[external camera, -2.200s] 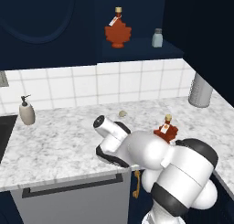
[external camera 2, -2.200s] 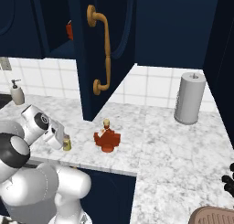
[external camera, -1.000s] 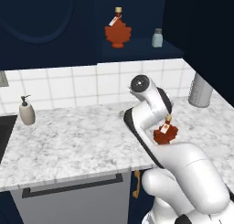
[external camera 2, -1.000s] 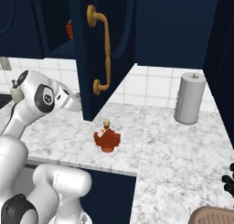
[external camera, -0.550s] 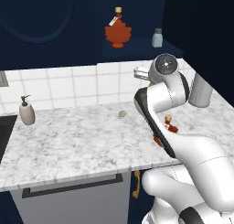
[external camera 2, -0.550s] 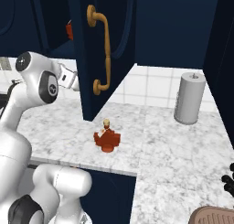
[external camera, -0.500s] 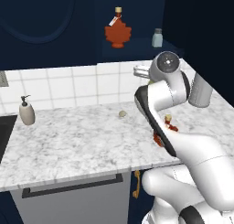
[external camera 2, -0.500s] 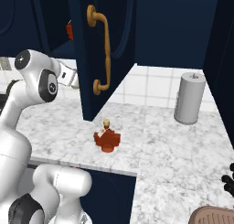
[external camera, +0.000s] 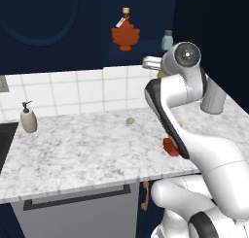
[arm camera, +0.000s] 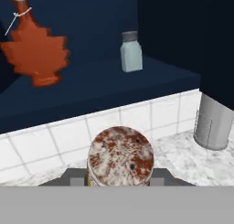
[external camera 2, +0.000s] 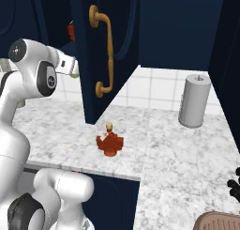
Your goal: Put the shaker and condiment bottle from the counter next to their counterparts in the cabinet.
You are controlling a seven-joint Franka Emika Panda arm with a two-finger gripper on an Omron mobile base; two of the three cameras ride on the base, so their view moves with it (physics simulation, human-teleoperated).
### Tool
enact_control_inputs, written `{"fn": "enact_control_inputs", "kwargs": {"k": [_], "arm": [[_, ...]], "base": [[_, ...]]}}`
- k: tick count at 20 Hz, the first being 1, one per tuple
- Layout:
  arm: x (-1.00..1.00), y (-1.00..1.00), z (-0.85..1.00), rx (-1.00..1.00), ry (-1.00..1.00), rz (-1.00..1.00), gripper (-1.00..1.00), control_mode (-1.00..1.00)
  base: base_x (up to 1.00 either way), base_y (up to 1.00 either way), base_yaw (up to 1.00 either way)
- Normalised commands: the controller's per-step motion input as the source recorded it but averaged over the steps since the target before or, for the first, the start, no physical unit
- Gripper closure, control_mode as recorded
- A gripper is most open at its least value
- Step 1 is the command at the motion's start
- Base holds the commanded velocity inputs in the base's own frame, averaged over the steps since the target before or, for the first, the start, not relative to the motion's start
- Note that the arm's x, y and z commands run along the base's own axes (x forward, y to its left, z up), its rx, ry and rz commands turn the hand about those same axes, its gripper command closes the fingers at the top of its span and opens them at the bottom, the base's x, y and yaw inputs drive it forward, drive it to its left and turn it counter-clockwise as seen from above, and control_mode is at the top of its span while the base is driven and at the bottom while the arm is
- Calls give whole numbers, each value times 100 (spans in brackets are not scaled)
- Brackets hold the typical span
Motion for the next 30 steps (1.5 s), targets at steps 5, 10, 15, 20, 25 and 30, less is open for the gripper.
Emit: {"fn": "enact_control_inputs", "kwargs": {"k": [5,10,15,20,25,30], "arm": [[3,-8,69,-15,-17,12,100,-100],[6,-6,8,-12,-3,7,100,-100],[25,-2,4,0,0,0,100,-100],[33,-9,13,0,0,0,100,-100],[34,-11,4,0,1,0,100,-100],[33,-16,1,0,3,-2,100,-100]], "base": [[0,0,0],[0,0,0],[0,0,0],[0,0,0],[0,0,0],[0,0,0]]}}
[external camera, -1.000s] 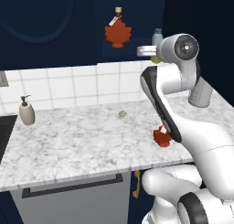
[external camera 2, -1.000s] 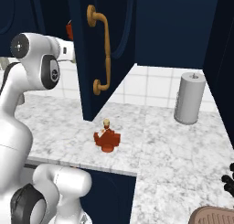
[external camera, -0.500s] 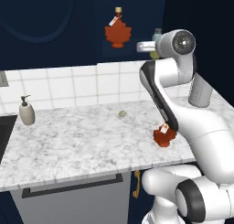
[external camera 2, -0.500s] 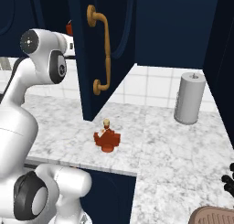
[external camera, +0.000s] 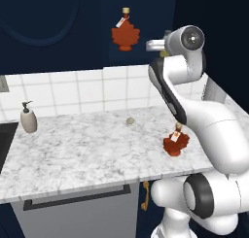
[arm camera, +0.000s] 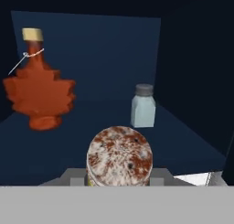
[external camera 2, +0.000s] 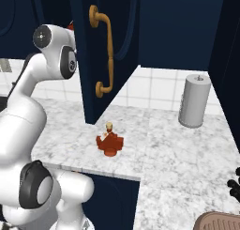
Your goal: Put the shaker and condiment bottle from the counter next to their counterparts in the cabinet.
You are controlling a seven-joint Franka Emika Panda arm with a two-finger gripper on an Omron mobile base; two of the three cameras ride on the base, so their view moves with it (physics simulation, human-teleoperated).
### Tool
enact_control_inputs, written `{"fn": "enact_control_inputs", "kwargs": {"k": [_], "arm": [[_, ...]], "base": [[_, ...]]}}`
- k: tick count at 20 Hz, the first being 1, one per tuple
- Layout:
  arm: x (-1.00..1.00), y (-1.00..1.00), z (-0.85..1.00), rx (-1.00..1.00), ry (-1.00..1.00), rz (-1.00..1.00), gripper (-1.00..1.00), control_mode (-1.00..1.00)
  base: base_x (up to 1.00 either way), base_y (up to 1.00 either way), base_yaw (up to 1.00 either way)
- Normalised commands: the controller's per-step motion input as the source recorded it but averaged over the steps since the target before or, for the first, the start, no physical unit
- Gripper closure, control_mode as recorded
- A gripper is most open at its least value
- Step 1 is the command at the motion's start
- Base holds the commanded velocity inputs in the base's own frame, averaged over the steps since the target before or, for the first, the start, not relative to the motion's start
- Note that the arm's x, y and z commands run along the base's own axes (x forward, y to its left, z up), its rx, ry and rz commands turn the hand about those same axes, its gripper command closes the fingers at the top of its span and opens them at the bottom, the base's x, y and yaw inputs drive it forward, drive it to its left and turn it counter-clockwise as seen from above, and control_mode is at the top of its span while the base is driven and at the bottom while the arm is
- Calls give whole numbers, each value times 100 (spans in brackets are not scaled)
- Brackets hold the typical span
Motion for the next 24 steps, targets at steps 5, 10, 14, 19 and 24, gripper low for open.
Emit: {"fn": "enact_control_inputs", "kwargs": {"k": [5,10,14,19,24], "arm": [[34,-12,0,0,3,-3,100,-100],[40,-3,0,0,1,-1,100,-100],[43,-6,0,0,2,-2,100,-100],[42,-10,0,0,2,-2,100,-100],[31,-6,-8,0,1,-1,100,-100]], "base": [[0,0,0],[0,0,0],[0,0,0],[0,0,0],[0,0,0]]}}
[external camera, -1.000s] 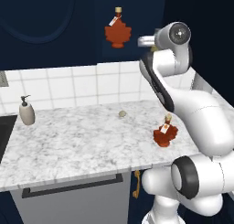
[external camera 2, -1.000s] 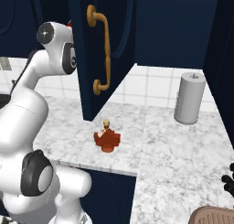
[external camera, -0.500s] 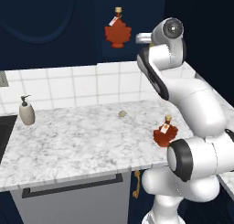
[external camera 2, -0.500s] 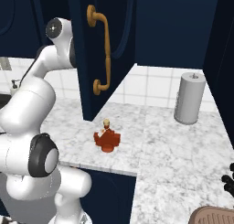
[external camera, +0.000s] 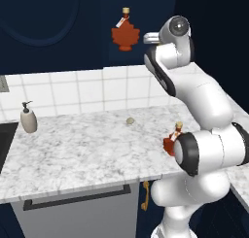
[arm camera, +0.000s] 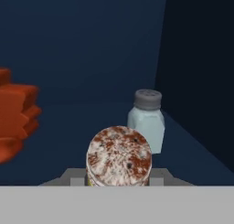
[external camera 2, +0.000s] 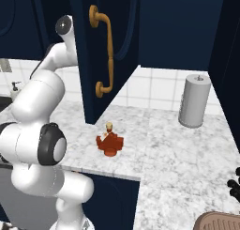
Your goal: Put the shaker and condiment bottle from the counter next to their counterparts in the cabinet.
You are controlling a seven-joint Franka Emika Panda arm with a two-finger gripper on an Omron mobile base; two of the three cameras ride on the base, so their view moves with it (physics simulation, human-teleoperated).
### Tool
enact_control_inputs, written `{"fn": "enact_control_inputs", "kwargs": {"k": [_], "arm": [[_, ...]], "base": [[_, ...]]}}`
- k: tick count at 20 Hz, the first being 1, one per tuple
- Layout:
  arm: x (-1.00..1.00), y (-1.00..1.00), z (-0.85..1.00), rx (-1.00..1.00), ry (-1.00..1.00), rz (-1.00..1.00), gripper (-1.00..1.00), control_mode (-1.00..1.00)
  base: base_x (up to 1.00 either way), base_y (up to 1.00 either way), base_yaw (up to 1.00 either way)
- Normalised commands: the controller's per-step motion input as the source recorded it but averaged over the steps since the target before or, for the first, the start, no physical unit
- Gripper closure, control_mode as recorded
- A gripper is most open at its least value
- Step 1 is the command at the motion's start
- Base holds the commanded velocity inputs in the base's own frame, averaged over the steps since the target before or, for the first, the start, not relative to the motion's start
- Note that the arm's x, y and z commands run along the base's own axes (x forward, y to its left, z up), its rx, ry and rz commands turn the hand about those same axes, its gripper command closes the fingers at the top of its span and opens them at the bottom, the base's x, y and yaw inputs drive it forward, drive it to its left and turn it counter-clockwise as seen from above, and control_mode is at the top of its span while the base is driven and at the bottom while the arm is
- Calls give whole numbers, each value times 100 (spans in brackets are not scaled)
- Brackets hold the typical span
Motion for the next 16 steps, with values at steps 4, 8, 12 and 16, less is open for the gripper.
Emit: {"fn": "enact_control_inputs", "kwargs": {"k": [4,8,12,16], "arm": [[28,-6,-15,0,1,0,100,-100],[29,-4,-14,0,1,0,100,-100],[27,-4,-9,0,0,0,100,-100],[21,-2,-8,0,0,0,100,-100]], "base": [[0,0,0],[0,0,0],[0,0,0],[0,0,0]]}}
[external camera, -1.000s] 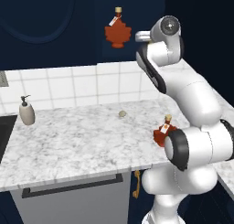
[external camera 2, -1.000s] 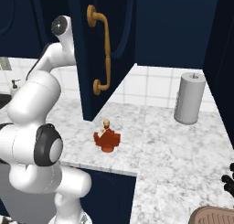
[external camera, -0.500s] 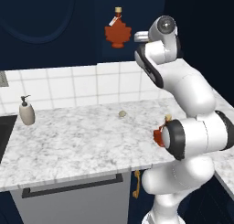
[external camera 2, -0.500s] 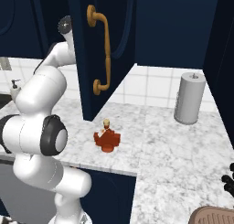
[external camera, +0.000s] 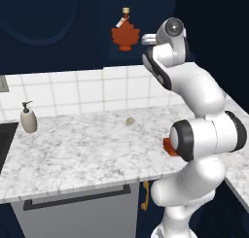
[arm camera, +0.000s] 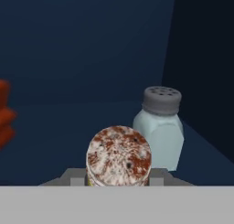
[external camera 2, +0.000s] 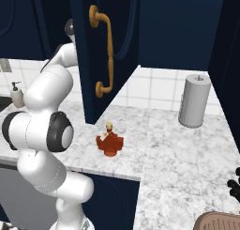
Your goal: Put the shaker and condiment bottle from the counter next to their counterparts in the cabinet.
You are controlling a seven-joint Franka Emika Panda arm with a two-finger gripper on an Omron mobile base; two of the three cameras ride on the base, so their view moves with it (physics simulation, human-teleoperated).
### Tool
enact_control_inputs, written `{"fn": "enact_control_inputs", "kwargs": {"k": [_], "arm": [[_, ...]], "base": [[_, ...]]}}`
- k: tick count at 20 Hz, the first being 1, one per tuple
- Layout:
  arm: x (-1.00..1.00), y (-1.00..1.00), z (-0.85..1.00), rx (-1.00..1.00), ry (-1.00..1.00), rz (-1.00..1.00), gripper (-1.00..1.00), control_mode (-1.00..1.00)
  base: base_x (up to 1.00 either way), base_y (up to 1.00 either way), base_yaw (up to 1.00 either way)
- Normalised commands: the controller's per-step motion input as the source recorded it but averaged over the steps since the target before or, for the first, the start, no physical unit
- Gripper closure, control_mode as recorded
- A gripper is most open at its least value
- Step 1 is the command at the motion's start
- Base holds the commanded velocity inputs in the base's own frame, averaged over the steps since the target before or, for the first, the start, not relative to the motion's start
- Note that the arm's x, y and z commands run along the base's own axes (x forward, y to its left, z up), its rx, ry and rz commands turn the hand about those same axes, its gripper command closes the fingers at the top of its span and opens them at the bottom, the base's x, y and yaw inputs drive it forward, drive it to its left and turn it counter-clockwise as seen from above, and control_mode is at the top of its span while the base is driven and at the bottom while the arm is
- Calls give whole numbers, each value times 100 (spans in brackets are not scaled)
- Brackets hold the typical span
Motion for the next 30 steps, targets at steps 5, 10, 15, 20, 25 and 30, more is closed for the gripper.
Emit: {"fn": "enact_control_inputs", "kwargs": {"k": [5,10,15,20,25,30], "arm": [[18,-2,-4,0,0,0,100,-100],[8,0,-11,0,0,0,-100,-100],[12,0,-7,0,0,0,-100,-100],[2,-4,-2,0,0,0,-100,-100],[-47,-3,0,0,-5,3,-100,-100],[-81,0,0,0,-9,10,-100,-100]], "base": [[0,0,0],[0,0,0],[0,0,0],[0,0,0],[0,0,0],[0,0,0]]}}
